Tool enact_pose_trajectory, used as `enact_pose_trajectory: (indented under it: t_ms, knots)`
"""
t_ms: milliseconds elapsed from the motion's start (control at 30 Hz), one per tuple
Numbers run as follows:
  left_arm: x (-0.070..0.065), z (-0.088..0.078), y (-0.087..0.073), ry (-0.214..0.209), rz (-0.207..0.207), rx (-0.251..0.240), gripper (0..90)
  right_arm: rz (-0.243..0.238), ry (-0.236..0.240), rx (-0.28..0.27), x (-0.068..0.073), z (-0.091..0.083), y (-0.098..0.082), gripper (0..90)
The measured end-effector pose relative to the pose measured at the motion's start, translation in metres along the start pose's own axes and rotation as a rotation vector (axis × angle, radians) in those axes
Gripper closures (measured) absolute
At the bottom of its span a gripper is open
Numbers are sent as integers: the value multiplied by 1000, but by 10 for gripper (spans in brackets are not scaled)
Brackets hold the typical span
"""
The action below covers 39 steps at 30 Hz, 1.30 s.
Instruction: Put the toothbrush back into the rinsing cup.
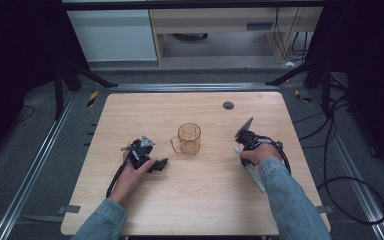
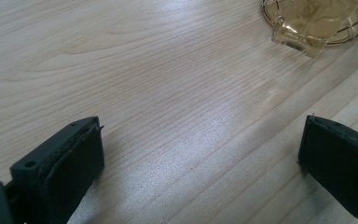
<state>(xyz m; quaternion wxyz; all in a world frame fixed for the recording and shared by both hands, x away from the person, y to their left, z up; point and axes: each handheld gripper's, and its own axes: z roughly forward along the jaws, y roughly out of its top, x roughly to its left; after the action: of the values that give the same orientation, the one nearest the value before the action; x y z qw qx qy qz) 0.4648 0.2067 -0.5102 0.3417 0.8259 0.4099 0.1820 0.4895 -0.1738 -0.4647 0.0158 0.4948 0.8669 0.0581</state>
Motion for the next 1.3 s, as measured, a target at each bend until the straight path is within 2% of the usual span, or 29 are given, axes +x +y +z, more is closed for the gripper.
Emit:
enact_pose_trajectory:
  t_ms: [500, 933, 1167, 1300]
  knots:
    - [0, 0, 0, 0, 0, 0, 0, -8, -18, 15, 2, 2, 2, 751]
    - [0, 0, 0, -1, 1, 0, 0, 6, -25, 28, 3, 2, 3, 793]
    - [0, 0, 0, 0, 4, 0, 0, 3, -6, -9, 2, -9, 5, 795]
    - [0, 0, 0, 0, 4, 0, 0, 2, 16, -57, 4, -22, 7, 795]
